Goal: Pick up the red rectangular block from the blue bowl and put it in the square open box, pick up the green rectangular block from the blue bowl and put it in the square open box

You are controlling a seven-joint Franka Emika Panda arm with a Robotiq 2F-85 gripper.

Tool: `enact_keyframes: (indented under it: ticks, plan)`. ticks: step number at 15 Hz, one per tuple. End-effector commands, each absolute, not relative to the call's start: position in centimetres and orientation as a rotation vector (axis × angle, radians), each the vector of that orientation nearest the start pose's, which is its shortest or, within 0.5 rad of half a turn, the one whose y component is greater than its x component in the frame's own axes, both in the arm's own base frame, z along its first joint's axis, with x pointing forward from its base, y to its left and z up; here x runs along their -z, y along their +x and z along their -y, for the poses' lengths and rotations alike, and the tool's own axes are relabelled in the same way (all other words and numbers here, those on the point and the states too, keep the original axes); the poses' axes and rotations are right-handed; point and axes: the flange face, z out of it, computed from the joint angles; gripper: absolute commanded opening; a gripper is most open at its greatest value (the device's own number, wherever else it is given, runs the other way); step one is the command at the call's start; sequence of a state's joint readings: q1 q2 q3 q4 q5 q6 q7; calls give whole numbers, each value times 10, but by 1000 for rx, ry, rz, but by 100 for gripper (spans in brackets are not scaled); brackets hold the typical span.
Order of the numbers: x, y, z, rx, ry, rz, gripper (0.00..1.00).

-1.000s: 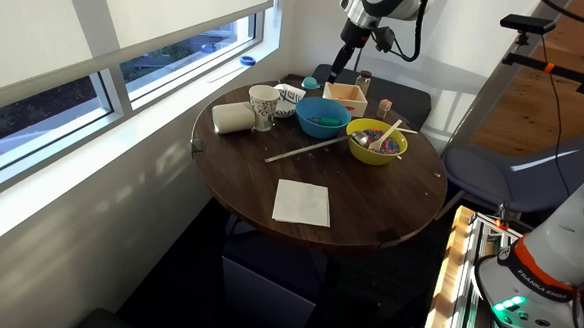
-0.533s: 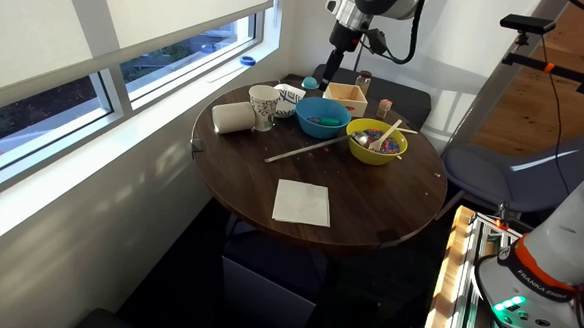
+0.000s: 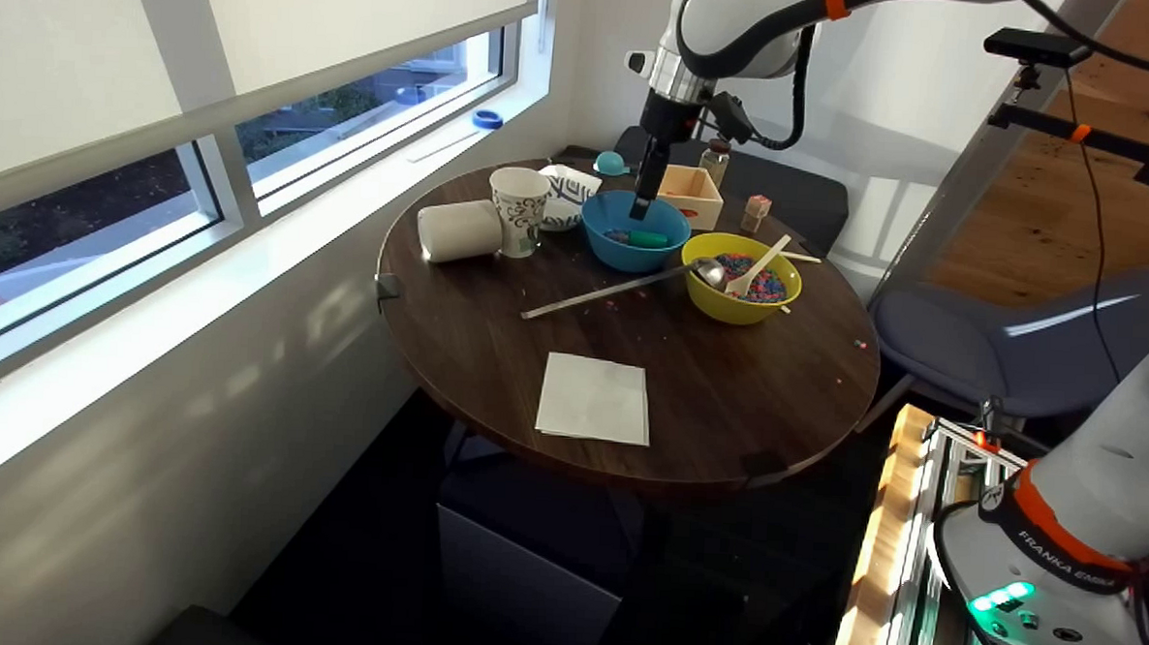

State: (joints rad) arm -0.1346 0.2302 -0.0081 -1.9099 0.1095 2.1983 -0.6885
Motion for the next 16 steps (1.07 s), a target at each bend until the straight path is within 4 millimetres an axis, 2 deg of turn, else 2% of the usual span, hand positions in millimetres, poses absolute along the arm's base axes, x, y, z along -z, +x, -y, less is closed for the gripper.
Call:
enact_keyframes:
  ticks: [1,5,6,7,8,10,11,16]
  plan:
    - [-361,607,78,82,-3006,803,99]
    - [-346,610,79,57,-3039,853,79]
    - [-344,611,79,63,-3046,868,80]
    - [-341,612,79,70,-3049,881,72]
    - [-339,613,80,75,-3049,889,72]
    - [-333,613,80,64,-3051,897,64]
    - [-330,613,79,57,-3051,904,67]
    - [-321,613,78,26,-3059,943,60]
